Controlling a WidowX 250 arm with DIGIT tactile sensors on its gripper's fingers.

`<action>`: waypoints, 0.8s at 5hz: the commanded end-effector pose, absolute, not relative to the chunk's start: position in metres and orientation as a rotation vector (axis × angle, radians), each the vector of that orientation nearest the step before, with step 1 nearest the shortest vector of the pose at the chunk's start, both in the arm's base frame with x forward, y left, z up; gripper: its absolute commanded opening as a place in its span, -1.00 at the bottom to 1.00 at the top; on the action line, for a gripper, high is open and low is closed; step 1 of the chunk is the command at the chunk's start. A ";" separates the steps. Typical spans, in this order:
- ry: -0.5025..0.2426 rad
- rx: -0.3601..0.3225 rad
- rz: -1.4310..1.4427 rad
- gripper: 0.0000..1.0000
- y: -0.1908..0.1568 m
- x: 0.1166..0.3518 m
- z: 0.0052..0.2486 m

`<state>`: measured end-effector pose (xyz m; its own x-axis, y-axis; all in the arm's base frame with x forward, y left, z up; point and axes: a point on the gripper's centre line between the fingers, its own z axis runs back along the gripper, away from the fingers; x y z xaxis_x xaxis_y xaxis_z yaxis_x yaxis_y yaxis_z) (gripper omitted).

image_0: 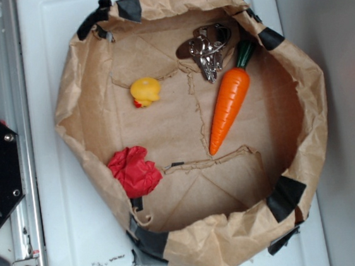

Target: Grab the silver keys.

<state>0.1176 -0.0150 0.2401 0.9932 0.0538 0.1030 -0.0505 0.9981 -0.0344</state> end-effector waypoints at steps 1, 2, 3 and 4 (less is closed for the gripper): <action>-0.104 -0.032 0.052 1.00 -0.015 0.118 0.240; -0.234 -0.017 0.014 1.00 -0.007 0.157 0.204; -0.294 -0.017 0.012 1.00 -0.004 0.175 0.188; -0.354 -0.005 0.031 1.00 0.005 0.197 0.170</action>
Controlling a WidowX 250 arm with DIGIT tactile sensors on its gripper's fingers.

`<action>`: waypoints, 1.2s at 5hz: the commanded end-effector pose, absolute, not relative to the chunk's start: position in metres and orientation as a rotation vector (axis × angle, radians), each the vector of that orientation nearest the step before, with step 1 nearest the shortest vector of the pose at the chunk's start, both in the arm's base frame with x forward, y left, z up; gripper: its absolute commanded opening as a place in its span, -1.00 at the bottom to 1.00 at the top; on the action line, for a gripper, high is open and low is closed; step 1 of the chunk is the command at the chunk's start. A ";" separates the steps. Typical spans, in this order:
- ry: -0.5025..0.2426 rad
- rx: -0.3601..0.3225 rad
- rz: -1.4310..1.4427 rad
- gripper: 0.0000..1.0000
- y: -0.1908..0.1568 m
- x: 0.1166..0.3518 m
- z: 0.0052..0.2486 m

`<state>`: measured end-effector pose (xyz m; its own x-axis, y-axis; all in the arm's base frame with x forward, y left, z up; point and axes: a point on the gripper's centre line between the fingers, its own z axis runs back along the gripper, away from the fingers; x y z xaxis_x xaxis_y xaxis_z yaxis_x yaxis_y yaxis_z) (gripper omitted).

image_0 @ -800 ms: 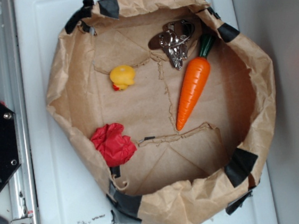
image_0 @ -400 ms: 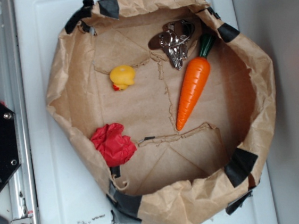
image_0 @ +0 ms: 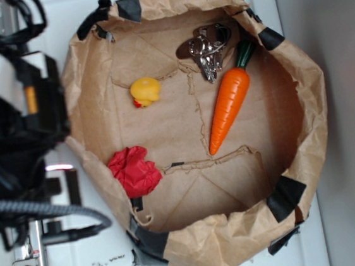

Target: Grab the silver keys.

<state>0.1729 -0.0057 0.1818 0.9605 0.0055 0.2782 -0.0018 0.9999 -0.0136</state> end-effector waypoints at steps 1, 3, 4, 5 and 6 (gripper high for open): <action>-0.356 -0.015 0.055 1.00 0.011 0.213 0.153; -0.375 0.004 0.248 1.00 0.027 0.254 0.131; -0.370 0.010 0.307 1.00 0.028 0.259 0.123; -0.370 0.010 0.307 1.00 0.028 0.259 0.123; -0.370 0.010 0.307 1.00 0.028 0.259 0.123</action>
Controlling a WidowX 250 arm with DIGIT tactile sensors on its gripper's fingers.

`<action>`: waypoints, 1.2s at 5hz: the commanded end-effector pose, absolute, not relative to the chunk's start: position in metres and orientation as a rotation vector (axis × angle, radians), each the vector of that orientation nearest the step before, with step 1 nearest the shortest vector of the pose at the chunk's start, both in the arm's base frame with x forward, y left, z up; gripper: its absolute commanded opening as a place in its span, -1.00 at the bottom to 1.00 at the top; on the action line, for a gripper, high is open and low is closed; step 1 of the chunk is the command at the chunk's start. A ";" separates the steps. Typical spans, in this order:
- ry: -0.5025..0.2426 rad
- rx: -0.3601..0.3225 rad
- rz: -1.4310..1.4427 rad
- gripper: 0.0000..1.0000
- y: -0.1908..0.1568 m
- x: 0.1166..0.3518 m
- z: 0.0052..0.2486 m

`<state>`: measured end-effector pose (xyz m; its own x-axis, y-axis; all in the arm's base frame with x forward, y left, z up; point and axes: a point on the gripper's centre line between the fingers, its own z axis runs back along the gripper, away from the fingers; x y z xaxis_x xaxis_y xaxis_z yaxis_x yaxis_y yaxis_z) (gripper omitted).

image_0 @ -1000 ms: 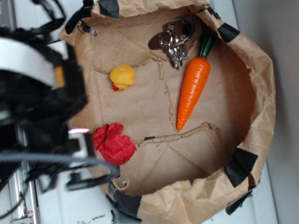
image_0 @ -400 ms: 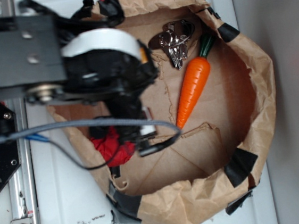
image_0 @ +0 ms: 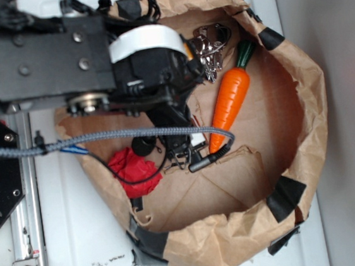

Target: Grab the silver keys.

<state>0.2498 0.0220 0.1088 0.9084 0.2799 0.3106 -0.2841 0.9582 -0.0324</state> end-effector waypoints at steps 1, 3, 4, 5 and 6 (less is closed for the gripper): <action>-0.370 0.010 0.307 1.00 0.028 0.259 0.123; -0.406 0.009 0.271 1.00 0.036 0.282 0.106; -0.433 -0.021 0.165 1.00 0.043 0.288 0.095; -0.437 -0.011 0.134 1.00 0.054 0.284 0.087; -0.451 0.022 0.148 1.00 0.070 0.277 0.093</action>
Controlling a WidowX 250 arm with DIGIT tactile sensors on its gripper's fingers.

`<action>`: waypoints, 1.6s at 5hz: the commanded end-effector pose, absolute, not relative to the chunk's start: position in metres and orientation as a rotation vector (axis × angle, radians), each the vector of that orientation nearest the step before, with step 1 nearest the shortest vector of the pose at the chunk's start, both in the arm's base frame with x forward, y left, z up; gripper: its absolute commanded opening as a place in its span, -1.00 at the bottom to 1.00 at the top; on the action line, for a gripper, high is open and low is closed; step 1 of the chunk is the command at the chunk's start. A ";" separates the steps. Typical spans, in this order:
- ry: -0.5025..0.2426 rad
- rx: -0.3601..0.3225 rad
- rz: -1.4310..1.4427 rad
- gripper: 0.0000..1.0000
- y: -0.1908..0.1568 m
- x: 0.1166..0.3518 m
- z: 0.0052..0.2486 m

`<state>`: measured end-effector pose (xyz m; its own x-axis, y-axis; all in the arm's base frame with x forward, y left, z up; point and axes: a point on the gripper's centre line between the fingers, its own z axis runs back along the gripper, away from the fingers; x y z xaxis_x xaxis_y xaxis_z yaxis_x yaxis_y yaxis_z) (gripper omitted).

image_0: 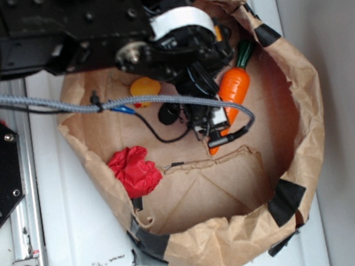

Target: Grab the silver keys.

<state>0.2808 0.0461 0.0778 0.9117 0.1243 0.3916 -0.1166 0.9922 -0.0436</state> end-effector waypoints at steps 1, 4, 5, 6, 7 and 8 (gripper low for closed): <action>-0.482 0.087 0.208 1.00 0.080 0.281 0.094; -0.570 0.180 0.224 1.00 0.077 0.282 0.072; -0.562 0.185 0.221 1.00 0.077 0.283 0.069; -0.558 0.146 0.190 1.00 0.072 0.284 0.063; -0.550 0.128 0.161 1.00 0.064 0.286 0.057; -0.564 0.149 0.159 1.00 0.063 0.297 0.049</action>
